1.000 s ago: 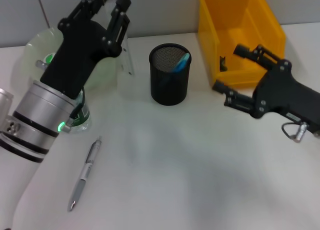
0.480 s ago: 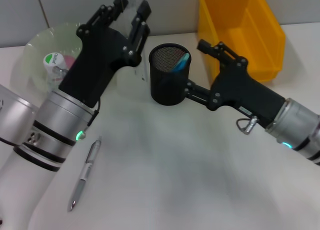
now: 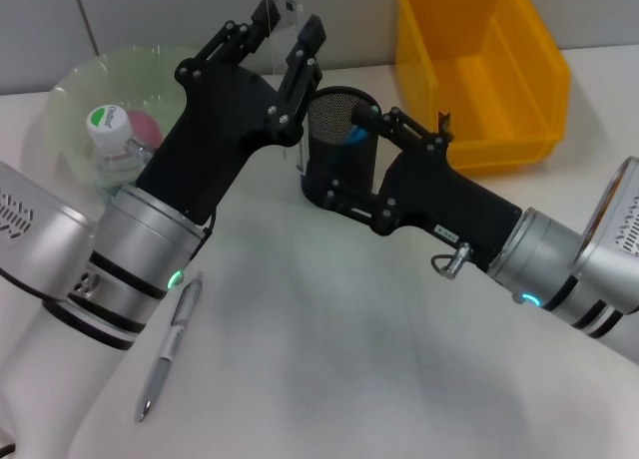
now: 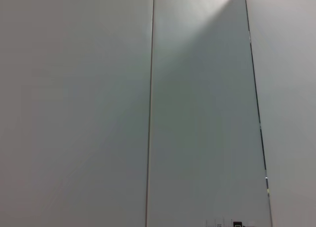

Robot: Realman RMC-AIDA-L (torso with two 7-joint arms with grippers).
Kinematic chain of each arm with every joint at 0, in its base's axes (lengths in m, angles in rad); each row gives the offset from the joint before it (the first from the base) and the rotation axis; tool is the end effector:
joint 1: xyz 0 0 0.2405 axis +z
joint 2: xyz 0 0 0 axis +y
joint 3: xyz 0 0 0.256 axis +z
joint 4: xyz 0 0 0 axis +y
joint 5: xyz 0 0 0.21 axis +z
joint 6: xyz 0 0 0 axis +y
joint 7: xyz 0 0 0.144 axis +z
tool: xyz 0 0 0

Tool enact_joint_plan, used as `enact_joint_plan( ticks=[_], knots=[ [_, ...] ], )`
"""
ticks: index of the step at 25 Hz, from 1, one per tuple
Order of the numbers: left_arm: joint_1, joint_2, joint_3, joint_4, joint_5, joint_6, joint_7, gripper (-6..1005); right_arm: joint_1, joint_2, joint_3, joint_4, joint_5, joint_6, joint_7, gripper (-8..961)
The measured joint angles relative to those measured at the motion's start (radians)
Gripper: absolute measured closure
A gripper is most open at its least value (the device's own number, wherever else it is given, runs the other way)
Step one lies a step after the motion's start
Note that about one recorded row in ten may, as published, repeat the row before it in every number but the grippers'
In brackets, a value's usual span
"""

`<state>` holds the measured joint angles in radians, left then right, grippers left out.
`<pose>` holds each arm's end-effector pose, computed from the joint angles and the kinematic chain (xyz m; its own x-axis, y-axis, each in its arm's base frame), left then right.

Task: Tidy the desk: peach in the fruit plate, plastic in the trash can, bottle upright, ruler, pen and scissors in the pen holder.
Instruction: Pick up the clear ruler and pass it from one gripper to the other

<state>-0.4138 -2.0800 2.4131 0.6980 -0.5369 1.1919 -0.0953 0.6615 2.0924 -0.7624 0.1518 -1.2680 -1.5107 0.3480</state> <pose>-0.1521 0.3096 -0.0744 0.4709 -0.2697 0.8399 0.5430 -0.6617 -0.5170 0.2279 0.3113 -0.0743 0.6322 0.1156 -0.7662 -0.4210 -0.7789 -0.4648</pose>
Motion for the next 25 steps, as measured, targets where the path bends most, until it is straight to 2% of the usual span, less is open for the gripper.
enact_joint_plan(
  ticks=[5, 15, 23, 25],
  knots=[
    [-0.005, 0.000, 0.013, 0.003, -0.016, -0.001, 0.021, 589, 0.018, 0.000, 0.055, 0.051, -0.003, 0.002, -0.006, 133],
    [-0.018, 0.000, 0.039, 0.015, -0.017, -0.003, 0.039, 588, 0.083, 0.000, 0.085, 0.111, -0.005, 0.049, -0.013, 134],
    [-0.019, 0.000, 0.041, 0.006, -0.046, -0.011, 0.053, 587, 0.091, 0.000, 0.115, 0.130, -0.018, 0.046, -0.011, 134],
    [-0.019, 0.000, 0.041, 0.006, -0.051, -0.015, 0.058, 586, 0.090, 0.000, 0.125, 0.133, -0.020, 0.049, -0.010, 186]
  ],
)
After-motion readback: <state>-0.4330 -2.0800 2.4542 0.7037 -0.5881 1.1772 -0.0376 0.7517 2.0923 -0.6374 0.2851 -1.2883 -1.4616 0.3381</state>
